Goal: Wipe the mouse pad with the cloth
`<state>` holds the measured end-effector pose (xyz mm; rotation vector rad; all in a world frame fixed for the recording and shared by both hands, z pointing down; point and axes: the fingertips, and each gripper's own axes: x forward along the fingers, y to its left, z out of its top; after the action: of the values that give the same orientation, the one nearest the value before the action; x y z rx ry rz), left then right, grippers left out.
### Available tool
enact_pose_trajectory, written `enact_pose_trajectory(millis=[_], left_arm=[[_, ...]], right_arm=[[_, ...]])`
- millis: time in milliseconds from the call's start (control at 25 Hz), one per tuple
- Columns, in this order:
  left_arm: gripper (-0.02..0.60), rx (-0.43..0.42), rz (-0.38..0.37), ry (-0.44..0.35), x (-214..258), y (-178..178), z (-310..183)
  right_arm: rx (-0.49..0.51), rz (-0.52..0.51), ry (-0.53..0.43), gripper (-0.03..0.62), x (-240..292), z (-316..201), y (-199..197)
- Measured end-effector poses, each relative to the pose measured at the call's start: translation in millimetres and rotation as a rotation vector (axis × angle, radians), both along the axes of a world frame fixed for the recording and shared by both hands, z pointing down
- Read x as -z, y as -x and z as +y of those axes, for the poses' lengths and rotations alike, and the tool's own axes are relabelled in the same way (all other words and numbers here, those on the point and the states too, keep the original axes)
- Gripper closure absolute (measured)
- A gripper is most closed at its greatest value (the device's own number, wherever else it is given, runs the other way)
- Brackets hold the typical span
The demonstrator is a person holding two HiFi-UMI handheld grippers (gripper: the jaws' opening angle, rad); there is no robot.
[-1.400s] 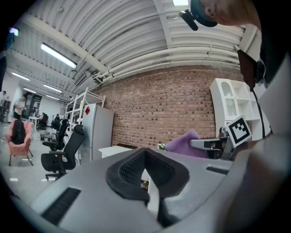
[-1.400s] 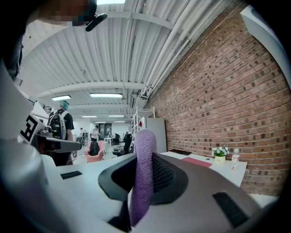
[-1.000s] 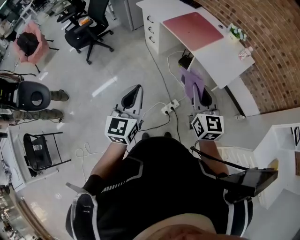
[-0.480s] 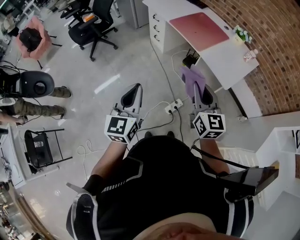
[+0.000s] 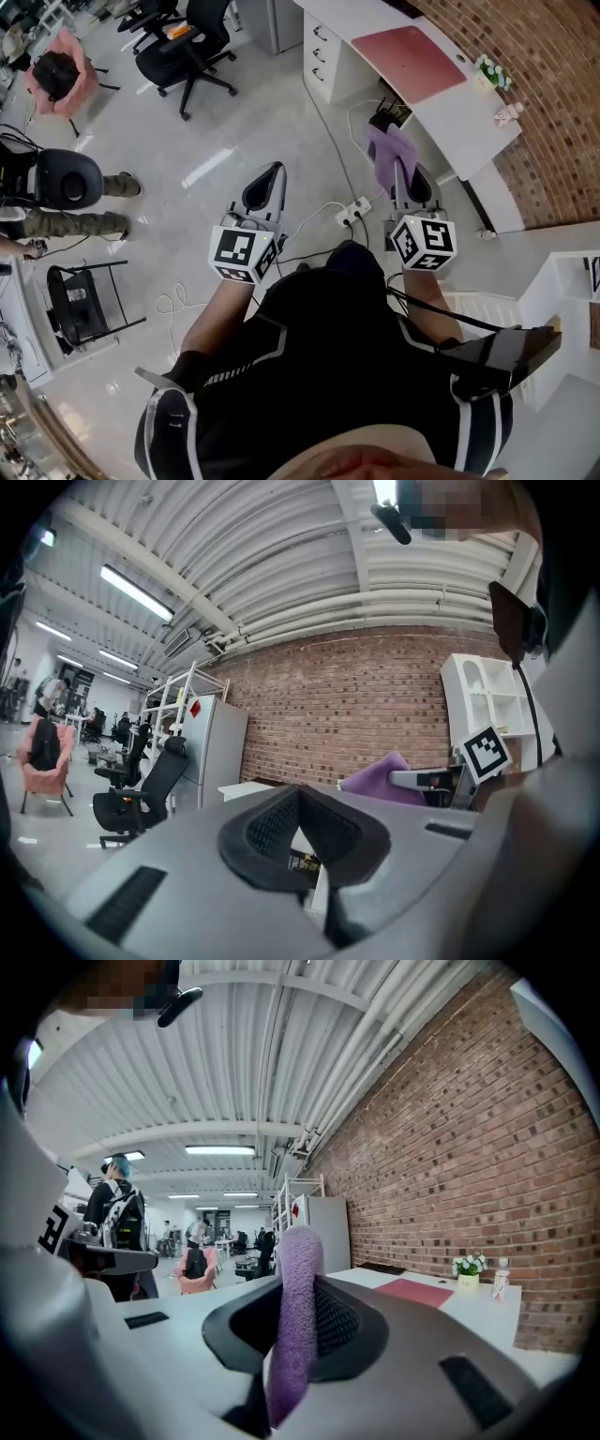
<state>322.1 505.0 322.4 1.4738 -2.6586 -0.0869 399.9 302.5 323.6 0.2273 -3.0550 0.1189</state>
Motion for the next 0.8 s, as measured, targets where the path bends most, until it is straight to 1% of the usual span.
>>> enact_pose_trajectory(millis=[240, 440, 600, 800], left_arm=[[0.578, -0.023, 0.001, -0.030, -3, 17, -4], [0.578, -0.026, 0.009, -0.026, -10, 41, -14], [0.578, -0.019, 0.012, -0.011, -16, 73, -28], [0.578, -0.015, 0.005, 0.008, -15, 124, -55]], right_arm=[[0.005, 0.015, -0.026, 0.536, 1, 5, 19], [0.018, 0.009, -0.015, 0.536, -5, 0, 47], [0.022, 0.002, 0.006, 0.536, -12, -14, 83], [0.036, -0.013, -0.013, 0.536, -6, -42, 136]])
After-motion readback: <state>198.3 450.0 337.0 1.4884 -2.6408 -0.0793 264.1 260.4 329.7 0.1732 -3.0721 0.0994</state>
